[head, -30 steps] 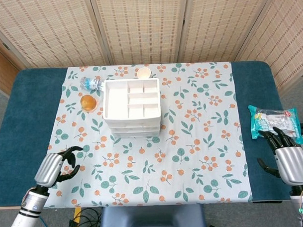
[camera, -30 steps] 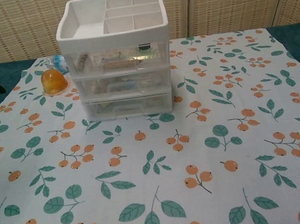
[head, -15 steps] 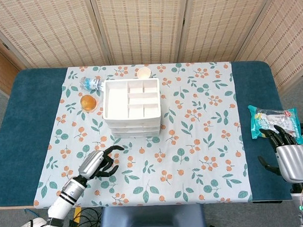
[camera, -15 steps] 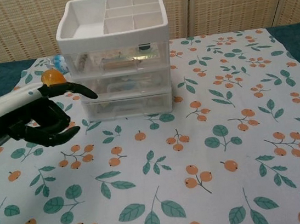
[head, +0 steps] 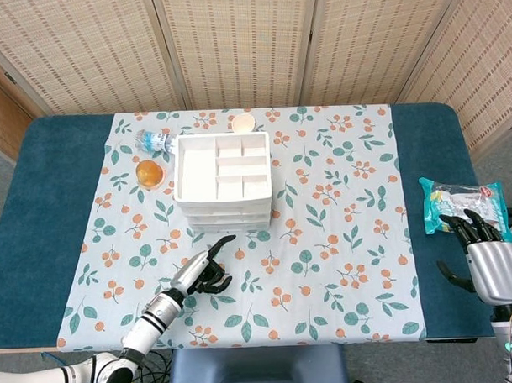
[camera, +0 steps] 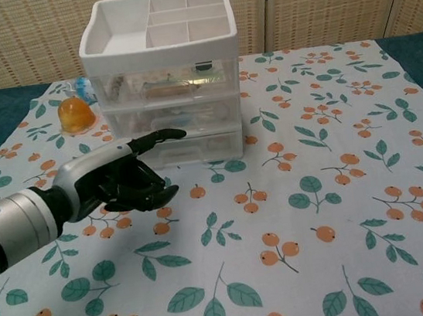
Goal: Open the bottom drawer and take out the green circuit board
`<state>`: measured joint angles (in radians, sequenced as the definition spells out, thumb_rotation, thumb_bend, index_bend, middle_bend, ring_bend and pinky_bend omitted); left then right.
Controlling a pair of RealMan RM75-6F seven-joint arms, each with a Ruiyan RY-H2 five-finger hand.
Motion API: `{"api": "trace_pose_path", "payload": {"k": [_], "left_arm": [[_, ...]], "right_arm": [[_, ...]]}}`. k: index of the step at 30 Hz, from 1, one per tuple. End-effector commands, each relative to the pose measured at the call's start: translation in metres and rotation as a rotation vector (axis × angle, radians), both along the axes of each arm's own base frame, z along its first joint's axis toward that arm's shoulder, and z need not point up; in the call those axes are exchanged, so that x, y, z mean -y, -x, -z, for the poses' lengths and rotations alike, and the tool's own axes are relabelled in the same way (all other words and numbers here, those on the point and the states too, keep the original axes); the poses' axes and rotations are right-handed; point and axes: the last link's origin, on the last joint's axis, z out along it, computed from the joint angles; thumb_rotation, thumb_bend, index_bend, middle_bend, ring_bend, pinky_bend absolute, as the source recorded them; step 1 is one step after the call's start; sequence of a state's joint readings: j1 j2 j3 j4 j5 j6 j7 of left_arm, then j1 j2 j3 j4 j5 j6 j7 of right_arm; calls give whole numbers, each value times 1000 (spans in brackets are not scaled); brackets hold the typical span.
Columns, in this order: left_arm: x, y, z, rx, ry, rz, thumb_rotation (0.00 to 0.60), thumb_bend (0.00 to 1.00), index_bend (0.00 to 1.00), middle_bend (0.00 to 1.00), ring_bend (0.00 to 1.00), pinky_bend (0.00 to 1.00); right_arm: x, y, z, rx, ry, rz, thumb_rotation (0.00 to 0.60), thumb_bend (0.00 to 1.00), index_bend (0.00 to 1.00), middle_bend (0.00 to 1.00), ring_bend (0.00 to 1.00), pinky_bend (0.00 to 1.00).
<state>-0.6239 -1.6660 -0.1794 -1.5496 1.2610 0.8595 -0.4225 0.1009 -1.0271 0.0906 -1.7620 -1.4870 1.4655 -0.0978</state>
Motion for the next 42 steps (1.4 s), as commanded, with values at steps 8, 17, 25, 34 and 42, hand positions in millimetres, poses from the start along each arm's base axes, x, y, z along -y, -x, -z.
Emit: {"api": "trace_pose_path", "payload": {"k": [8,17,25,34,42], "left_arm": [[-12,-12,24,18,-11,-87,600,443,19,939,1000,1000],[-21,-12,28,33,-48,-168,600,443,19,939,1000,1000],[-24,-15,29,85,-67,-218,600,443,19,939,1000,1000],[-28,-22,36,119,-54,-228,600,442,19,938,1000,1000],[-30,-26,41,136,-32,-238,600,442,19,937,1000,1000]], "right_arm": [[0,1,-3,-5,7,8,600,289,138,222,129,207],[-1,4,-7,-7,19,21,600,289,138,222,129,207],[0,4,-7,-6,20,24,600,289,138,222,129,207],[-2,6,-9,-9,28,36,600,289,138,222,129,207],[-2,8,-9,-9,30,46,600,289,138,222,129,207]]}}
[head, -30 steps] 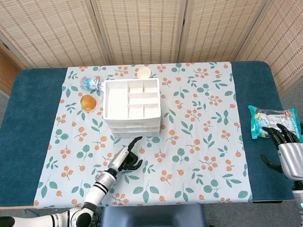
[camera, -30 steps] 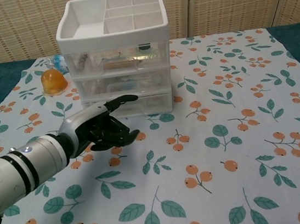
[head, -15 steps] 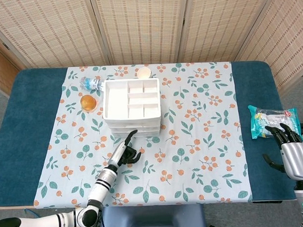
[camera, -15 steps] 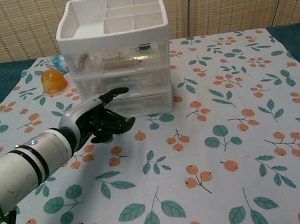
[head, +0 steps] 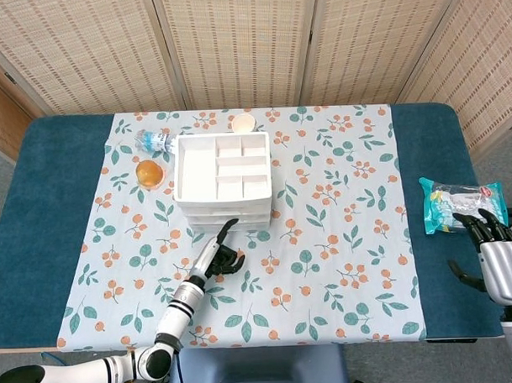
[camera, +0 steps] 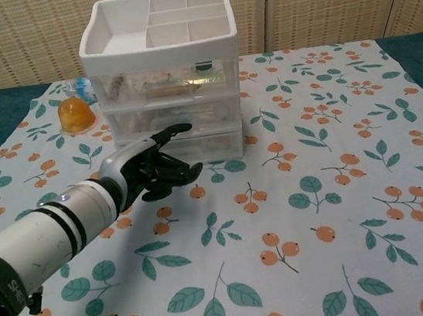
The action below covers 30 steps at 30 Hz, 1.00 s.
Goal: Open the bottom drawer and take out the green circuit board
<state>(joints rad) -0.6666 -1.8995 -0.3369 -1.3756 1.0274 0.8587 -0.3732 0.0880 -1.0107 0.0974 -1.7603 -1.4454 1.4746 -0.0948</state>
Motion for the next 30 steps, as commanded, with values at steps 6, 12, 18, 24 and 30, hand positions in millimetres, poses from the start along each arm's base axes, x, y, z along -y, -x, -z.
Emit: {"api": "trace_pose_path", "payload": {"k": [6,12,18,24,30], "left_arm": [[-4,-1,2,30,9,-22,600,442,18,937,1000,1000],[-6,-3,4,47,28,-32,600,443,37,936,1000,1000],[-9,-3,4,69,27,-52,600,444,81,927,1000,1000],[-11,-2,2,87,34,-58,600,447,94,917,996,1000],[-12,-3,1,113,49,-65,600,447,130,915,995,1000]], "right_arm": [[0,1,0,-2,1,6,600,288,138,222,129,207],[0,2,0,-3,0,12,600,289,138,222,129,207],[0,2,-1,-5,5,14,600,289,138,222,129,207],[0,1,0,-7,6,13,600,289,138,222,129,207],[0,-1,0,-9,7,10,600,289,138,222,129,208]]}}
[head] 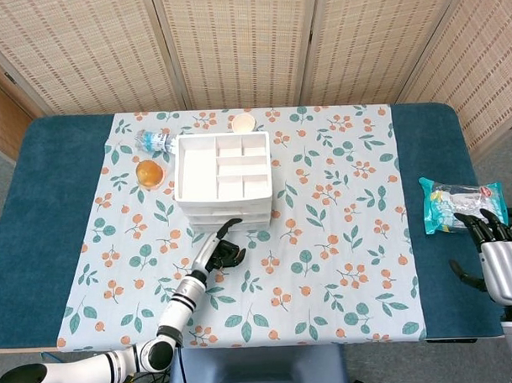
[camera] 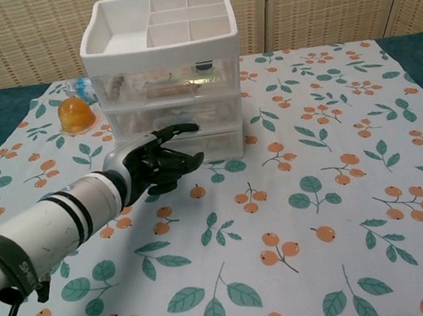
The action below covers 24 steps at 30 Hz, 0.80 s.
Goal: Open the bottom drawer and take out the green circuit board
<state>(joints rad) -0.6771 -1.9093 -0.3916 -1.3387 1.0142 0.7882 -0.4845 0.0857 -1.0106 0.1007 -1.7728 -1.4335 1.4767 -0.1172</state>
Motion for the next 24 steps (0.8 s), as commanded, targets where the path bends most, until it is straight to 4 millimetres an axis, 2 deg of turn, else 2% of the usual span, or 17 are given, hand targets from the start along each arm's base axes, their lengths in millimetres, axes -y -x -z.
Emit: {"api": "trace_pose_path", "payload": {"k": [1,12,24], "left_arm": [[0,0,-1,12,11,0,600,448,133,915,995,1000],[4,-1,-2,37,20,13,600,450,179,915,994,1000],[11,4,-3,49,36,18,600,450,182,915,992,1000]], "right_arm": [[0,-1,0,-1,1,-2,600,288,138,222,129,207],[-2,-4,-1,-6,6,-5,600,289,138,222,129,207],[-2,-5,0,-9,2,-4,600,289,138,222,129,207]]}}
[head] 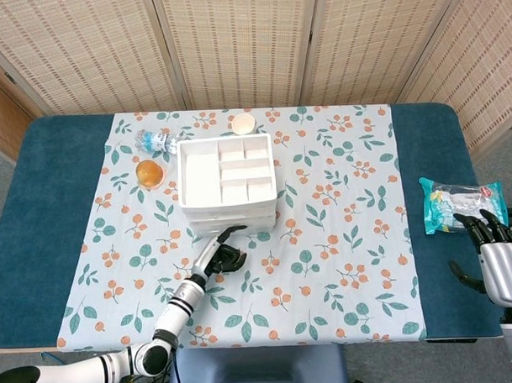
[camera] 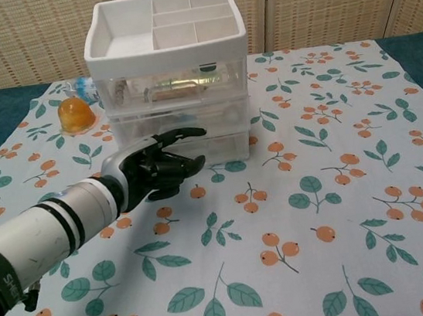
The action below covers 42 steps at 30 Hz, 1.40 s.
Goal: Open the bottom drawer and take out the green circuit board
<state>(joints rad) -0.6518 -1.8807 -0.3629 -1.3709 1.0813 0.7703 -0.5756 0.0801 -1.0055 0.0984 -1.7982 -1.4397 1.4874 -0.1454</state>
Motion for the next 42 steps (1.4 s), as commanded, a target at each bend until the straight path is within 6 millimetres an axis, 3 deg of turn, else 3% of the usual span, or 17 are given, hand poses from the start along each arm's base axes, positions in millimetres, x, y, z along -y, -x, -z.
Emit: {"api": "trace_pose_path", "payload": {"k": [1,9,16,21,34,42], "left_arm": [[2,1,-1,4,1,1,600,450,182,915,992,1000],[11,3,-3,17,5,13,600,450,173,915,992,1000],[18,5,-5,20,17,29,600,450,39,914,990,1000],[23,9,-7,26,18,26,600,450,13,913,989,1000],[49,25,-39,-32,-58,82,600,450,135,908,986,1000],[47,26,-71,-236,-173,259,600,450,187,908,986,1000]], "right_arm": [[0,0,0,0,-2,0,600,289,138,222,129,207],[1,-1,2,-1,-7,1,600,289,138,222,129,207],[0,-1,2,-2,-7,3,600,289,138,223,129,207],[0,-1,3,-2,-8,5,600,289,138,223,129,207],[-1,0,3,3,-5,0,600,289,138,223,129,207],[-1,0,4,7,-6,-7,600,289,138,223,129,207]]}}
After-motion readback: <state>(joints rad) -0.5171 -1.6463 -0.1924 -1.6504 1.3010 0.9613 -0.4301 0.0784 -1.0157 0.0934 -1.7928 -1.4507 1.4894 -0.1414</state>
